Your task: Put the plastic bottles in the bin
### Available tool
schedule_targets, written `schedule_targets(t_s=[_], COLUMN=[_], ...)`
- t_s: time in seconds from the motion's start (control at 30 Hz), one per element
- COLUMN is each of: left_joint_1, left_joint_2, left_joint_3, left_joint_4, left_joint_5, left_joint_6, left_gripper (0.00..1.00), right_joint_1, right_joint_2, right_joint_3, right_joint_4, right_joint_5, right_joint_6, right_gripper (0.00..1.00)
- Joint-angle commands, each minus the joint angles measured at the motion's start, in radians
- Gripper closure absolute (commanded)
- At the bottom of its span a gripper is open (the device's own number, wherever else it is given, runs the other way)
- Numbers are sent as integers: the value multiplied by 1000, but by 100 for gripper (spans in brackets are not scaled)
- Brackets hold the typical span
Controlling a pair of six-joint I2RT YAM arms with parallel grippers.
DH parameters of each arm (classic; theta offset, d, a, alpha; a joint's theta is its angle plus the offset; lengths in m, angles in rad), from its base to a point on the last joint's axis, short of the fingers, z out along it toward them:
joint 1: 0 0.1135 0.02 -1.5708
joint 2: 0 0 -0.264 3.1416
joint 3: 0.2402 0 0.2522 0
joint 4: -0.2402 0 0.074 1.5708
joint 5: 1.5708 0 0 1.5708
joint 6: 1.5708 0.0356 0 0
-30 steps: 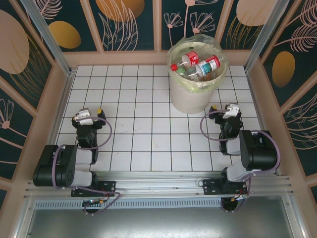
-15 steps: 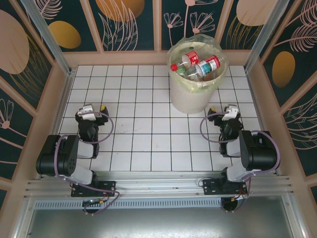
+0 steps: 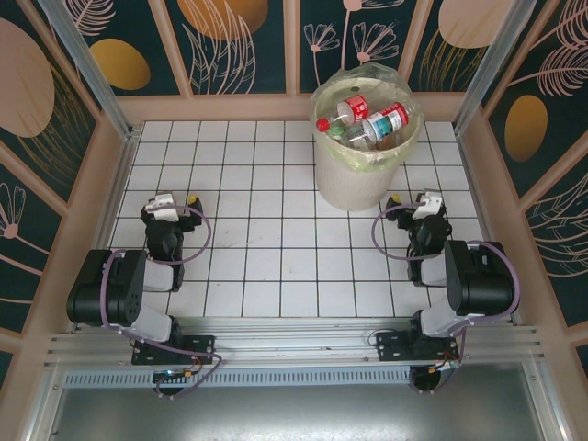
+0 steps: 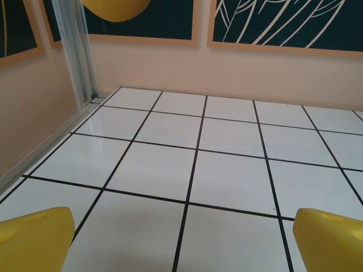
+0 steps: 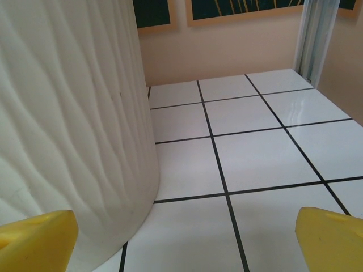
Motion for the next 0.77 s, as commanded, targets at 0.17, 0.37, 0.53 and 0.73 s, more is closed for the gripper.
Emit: schedule_targets(t_s=[0.17, 0.37, 0.53, 0.73], left_joint_1=[6, 6, 6, 6], left_joint_2=[-1, 0, 0, -2], left_joint_3=[14, 14, 17, 12], left_joint_4=[4, 3, 4, 7], left_joint_5=[11, 11, 12, 14], left_joint_6=[13, 13, 13, 15], left_gripper=[1, 1, 1, 1], right_joint_1=[-5, -6, -6, -5], right_joint_2=[3, 5, 5, 4], right_joint_3=[10, 9, 10, 8], right_joint_4=[0, 0, 0, 0], right_joint_5=[-13, -13, -13, -13], right_joint_6=[12, 12, 12, 12], right_gripper=[1, 1, 1, 1])
